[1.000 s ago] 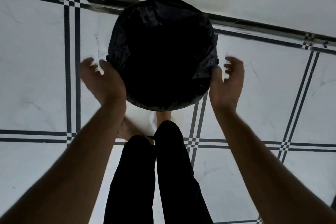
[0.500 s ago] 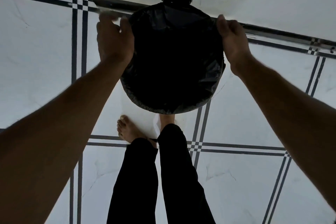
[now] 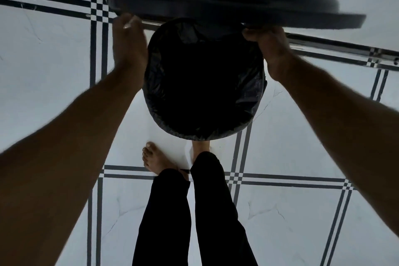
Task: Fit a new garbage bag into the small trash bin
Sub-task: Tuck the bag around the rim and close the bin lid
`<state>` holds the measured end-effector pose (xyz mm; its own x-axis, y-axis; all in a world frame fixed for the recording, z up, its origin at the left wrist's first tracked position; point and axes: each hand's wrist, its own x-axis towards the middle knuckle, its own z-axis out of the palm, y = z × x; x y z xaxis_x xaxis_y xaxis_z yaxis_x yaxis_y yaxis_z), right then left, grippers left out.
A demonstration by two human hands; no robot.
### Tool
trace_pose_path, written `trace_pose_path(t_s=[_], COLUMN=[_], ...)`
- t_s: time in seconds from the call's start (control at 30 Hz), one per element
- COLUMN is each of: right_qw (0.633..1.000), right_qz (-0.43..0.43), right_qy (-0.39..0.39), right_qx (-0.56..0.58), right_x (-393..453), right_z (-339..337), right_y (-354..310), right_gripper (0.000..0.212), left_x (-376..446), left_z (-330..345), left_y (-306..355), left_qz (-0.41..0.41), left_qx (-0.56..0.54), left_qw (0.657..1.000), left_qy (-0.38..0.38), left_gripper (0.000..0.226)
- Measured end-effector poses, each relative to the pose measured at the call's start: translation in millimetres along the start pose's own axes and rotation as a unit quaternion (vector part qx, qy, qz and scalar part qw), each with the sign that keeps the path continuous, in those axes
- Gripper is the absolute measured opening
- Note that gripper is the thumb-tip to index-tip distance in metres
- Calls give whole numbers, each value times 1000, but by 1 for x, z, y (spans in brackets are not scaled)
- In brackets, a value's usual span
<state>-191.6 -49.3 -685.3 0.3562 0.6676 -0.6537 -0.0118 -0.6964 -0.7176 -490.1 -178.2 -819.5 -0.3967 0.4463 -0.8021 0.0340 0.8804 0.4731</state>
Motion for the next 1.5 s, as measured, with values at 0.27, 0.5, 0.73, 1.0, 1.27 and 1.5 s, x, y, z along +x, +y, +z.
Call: trace_pose_path(t_s=[0.27, 0.5, 0.73, 1.0, 1.27, 1.5], right_qw=[905, 835, 982, 990, 975, 976], right_qz=[63, 55, 63, 66, 51, 48], right_qy=[101, -30, 56, 119, 173, 172], right_qx=[408, 546, 167, -22, -129, -127], right_x=[-101, -164, -185, -181, -167, -158], right_z=[-8, -33, -36, -13, 19, 33], right_y=[-12, -34, -15, 45, 63, 72], right_gripper=[32, 63, 44, 46, 48, 48], left_x=[-112, -187, -196, -181, -148, -132], left_z=[-32, -58, -60, -48, -44, -44], left_y=[119, 196, 172, 122, 104, 110], left_qz=[78, 47, 87, 138, 146, 126], left_qx=[-282, -313, -124, 34, 48, 8], left_qw=[947, 927, 987, 989, 982, 985], left_qy=[-130, -200, -55, 39, 110, 119], left_gripper=[46, 56, 24, 26, 28, 28])
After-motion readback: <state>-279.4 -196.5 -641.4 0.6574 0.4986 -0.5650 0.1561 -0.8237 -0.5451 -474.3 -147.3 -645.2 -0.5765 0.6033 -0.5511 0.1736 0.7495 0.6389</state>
